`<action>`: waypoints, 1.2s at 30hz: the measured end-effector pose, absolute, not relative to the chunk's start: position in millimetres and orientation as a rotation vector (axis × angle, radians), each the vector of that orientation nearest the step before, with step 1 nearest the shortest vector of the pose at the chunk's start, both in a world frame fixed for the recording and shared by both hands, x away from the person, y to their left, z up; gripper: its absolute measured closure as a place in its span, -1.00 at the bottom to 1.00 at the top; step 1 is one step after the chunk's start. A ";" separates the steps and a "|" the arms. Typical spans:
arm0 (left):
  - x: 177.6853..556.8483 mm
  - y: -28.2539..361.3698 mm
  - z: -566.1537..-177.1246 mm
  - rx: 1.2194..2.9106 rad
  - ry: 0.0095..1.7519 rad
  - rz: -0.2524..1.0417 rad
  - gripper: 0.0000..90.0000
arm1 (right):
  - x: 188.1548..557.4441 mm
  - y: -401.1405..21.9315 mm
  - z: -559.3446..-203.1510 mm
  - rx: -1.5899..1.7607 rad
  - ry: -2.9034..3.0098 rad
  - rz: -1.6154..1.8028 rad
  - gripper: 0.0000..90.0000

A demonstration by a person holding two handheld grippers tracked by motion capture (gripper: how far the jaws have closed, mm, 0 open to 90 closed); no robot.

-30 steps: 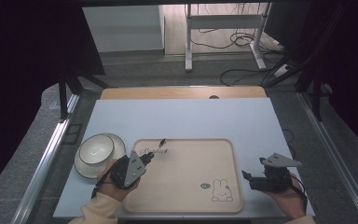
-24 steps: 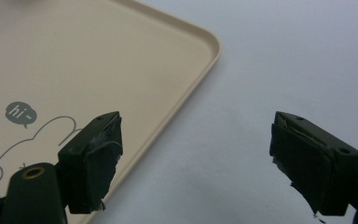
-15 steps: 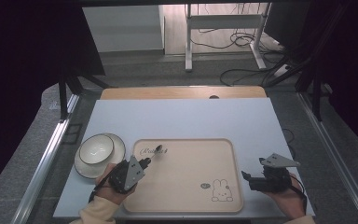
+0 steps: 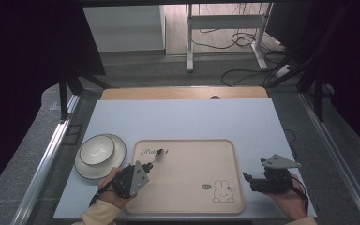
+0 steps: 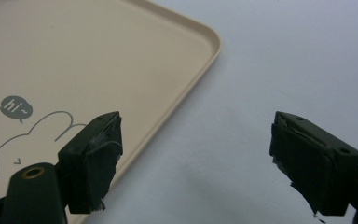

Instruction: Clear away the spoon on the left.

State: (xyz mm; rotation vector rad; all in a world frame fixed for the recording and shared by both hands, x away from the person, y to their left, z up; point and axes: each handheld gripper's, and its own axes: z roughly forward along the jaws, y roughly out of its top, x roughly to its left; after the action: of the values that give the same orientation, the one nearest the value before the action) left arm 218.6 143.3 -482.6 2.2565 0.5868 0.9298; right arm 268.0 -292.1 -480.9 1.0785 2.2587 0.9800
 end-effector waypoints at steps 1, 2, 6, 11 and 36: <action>217.8 143.0 -483.1 2.262 0.583 0.933 0.98 | 268.1 -292.1 -481.0 1.079 2.259 0.979 -0.62; 217.0 142.5 -483.7 2.264 0.581 0.935 0.98 | 268.1 -292.1 -481.2 1.079 2.259 0.978 -0.62; 213.2 140.4 -485.5 2.283 0.577 0.949 0.95 | 268.3 -291.5 -481.8 1.079 2.260 0.973 -0.62; 209.6 136.2 -488.8 2.307 0.576 0.963 0.91 | 268.4 -291.2 -482.1 1.079 2.263 0.965 -0.62; 224.0 126.8 -505.1 2.425 0.693 0.536 -0.71 | 268.9 -289.8 -483.4 1.068 2.273 0.959 -0.62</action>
State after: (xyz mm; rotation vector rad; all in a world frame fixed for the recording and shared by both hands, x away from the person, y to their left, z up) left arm 224.0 126.8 -505.1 2.4252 0.6931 0.5360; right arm 268.9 -289.8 -483.4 1.0682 2.2730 0.9589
